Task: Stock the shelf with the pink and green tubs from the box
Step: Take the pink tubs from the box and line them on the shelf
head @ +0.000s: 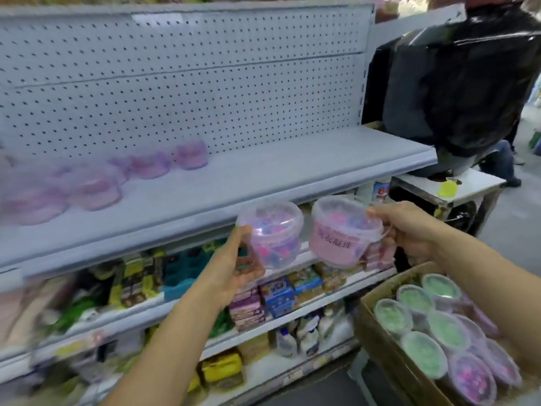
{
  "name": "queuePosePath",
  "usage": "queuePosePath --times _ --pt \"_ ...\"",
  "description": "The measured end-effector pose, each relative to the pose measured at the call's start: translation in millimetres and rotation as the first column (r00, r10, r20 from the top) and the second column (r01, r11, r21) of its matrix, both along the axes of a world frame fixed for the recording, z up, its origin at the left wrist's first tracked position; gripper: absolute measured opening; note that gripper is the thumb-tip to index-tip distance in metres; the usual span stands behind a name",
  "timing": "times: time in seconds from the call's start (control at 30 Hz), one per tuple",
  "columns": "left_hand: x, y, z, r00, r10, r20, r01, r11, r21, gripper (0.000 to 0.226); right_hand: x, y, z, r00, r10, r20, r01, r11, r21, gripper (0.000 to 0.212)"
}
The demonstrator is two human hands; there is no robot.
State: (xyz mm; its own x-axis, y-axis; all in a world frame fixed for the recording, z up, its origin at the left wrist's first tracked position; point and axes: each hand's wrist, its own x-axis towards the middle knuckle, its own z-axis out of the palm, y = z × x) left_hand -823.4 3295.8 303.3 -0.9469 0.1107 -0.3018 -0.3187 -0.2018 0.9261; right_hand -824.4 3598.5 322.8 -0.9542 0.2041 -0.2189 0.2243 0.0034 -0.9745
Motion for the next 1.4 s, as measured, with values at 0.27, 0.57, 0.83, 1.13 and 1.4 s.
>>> queuePosePath --times 0.27,0.57,0.83,1.13,1.4 --pt "-4 -138 40 0.966 0.238 -0.104 -0.244 0.969 -0.051 0.022 -84 -148 50 0.964 0.248 -0.092 -0.244 0.968 0.052 0.021" --pt "-35 -252 67 0.905 0.377 -0.197 -0.396 0.916 -0.061 0.022 -172 -292 79 0.961 0.251 -0.113 -0.234 0.962 0.143 0.01" --pt "-73 -309 64 0.899 0.405 -0.167 -0.415 0.909 -0.026 0.025 -225 -355 68 0.931 0.365 0.025 -0.357 0.892 0.277 0.014" --pt "-105 -331 56 0.91 0.387 -0.149 -0.39 0.921 0.008 0.03 -199 -368 60 0.72 0.572 -0.393 0.21 0.359 0.909 0.046" --pt "-111 -330 60 0.908 0.386 -0.162 -0.388 0.921 0.021 0.036 -234 -380 55 0.664 0.707 -0.244 0.006 0.322 0.947 0.031"
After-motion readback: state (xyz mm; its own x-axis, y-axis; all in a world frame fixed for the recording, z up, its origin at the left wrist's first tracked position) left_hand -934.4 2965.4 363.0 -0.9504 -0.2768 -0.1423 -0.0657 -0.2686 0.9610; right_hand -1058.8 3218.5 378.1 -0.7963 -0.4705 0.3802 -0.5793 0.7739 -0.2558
